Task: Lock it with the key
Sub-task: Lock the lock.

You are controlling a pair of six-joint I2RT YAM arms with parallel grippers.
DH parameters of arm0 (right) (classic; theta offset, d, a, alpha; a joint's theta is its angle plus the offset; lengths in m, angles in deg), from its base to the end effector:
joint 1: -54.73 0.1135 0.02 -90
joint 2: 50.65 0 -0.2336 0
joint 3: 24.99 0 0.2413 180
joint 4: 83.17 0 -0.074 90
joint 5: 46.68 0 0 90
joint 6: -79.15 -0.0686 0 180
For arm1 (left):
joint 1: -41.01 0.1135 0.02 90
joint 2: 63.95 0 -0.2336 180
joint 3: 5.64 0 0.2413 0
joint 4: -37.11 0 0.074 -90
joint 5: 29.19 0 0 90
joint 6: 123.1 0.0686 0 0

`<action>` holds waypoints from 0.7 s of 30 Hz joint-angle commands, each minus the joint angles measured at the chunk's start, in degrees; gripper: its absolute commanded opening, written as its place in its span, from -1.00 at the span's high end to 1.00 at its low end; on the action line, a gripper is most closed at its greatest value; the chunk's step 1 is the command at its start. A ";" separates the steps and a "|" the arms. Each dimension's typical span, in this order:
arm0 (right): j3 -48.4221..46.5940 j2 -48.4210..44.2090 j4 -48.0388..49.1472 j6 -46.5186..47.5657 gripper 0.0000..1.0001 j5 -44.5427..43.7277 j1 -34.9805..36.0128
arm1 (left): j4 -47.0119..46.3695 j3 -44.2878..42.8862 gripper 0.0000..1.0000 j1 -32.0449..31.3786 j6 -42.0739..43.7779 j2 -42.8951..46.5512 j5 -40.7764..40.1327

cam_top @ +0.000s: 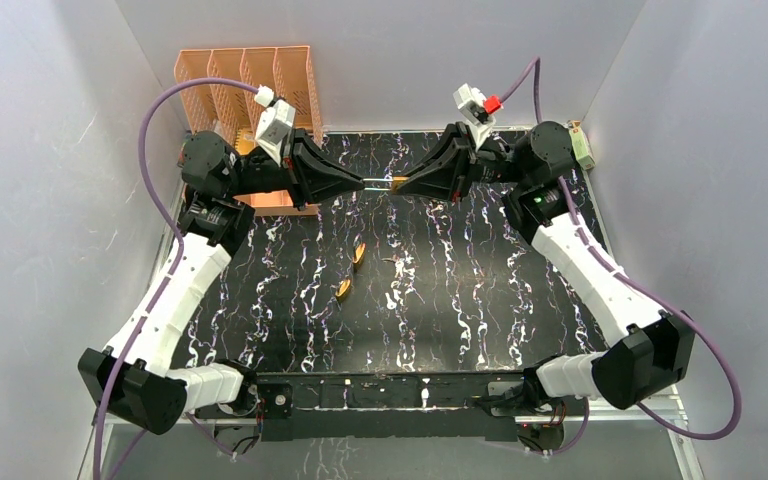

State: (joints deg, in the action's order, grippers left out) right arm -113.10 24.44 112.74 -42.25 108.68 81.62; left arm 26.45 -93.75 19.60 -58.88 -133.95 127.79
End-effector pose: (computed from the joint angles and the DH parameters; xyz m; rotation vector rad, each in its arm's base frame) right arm 0.2258 0.1844 0.4432 -1.0834 1.0778 1.4336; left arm 0.2170 -0.1529 0.4565 1.0871 1.0496 -1.2922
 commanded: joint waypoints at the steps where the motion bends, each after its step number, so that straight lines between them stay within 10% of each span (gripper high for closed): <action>1: -3.72 2.00 9.14 -3.50 1.00 -3.30 4.39 | -1.42 1.50 1.00 -2.08 -0.11 -0.68 0.16; 21: -4.69 3.32 15.94 2.26 1.00 -13.30 9.01 | 3.88 4.81 1.00 -10.45 6.97 -1.95 -6.57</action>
State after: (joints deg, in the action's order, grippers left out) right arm -112.99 27.00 122.59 -41.55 104.92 82.78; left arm 18.76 -90.90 17.50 -56.96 -132.70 117.39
